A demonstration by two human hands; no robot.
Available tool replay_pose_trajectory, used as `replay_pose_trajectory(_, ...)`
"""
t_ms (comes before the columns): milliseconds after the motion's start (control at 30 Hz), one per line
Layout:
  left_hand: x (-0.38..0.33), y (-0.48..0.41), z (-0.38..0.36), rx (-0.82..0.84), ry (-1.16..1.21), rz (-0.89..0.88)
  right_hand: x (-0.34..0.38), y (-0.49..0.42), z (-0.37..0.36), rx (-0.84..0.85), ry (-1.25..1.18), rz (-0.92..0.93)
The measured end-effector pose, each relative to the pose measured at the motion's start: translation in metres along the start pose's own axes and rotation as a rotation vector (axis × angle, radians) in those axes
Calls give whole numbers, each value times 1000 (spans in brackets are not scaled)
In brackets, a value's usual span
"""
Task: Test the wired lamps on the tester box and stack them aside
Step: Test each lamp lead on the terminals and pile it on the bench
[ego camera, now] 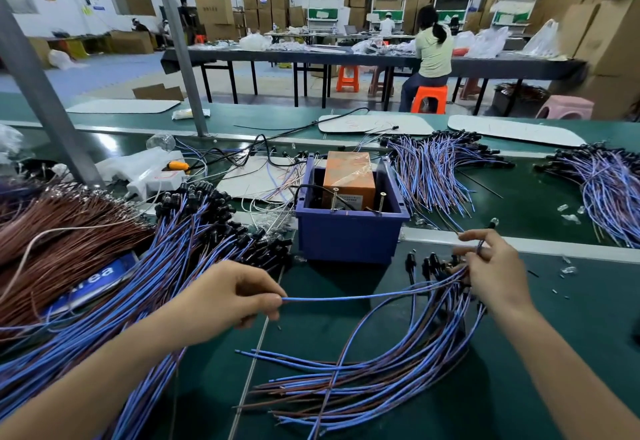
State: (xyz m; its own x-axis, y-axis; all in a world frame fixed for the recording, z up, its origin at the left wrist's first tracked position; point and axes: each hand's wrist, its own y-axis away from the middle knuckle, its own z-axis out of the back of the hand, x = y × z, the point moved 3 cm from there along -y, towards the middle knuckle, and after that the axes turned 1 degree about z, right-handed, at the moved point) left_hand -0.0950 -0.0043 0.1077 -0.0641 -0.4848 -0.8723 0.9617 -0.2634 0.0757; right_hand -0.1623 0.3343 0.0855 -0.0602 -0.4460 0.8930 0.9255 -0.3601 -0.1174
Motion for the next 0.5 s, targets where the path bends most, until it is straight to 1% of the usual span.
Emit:
replay_pose_trajectory(33,-2,-1,-1,-14,99,7,0,-2,-1,44,146,34)
replay_pose_trajectory(100,-8,-4,-5,-59,245,9,5,-1,-6,139,525,101)
replay_pose_trajectory(133,-12,-7,-7,-79,303,6,10,1,-8,144,709,131)
replay_pose_trajectory(167,-17,-9,-10,-91,361,0,18,5,-9,117,808,170)
replay_pose_trajectory(200,-22,-11,-12,-102,412,-11,29,9,-10,79,788,229)
replay_pose_trajectory(233,-27,-14,-15,-117,460,-21,41,16,-13,61,660,306)
replay_pose_trajectory(267,-31,-18,-17,-135,500,-31,53,24,-16,83,440,372)
replay_pose_trajectory(300,-36,-23,-21,-156,536,-43,66,35,-22,168,208,391)
replay_pose_trajectory(333,-40,-28,-24,-173,574,-54,80,48,-30,299,6,392)
replay_pose_trajectory(367,-44,-34,-28,-189,619,-55,91,60,-39,413,-130,398)
replay_pose_trajectory(400,-48,-40,-32,-206,670,-50,98,68,-46,466,-189,425)
replay_pose_trajectory(433,-51,-45,-36,-224,714,-42,100,73,-52,452,-197,466)
replay_pose_trajectory(467,-52,-50,-39,-242,735,-35,101,75,-56,393,-187,489)
replay_pose_trajectory(500,-54,-54,-42,-256,732,-29,100,75,-59,328,-193,474)
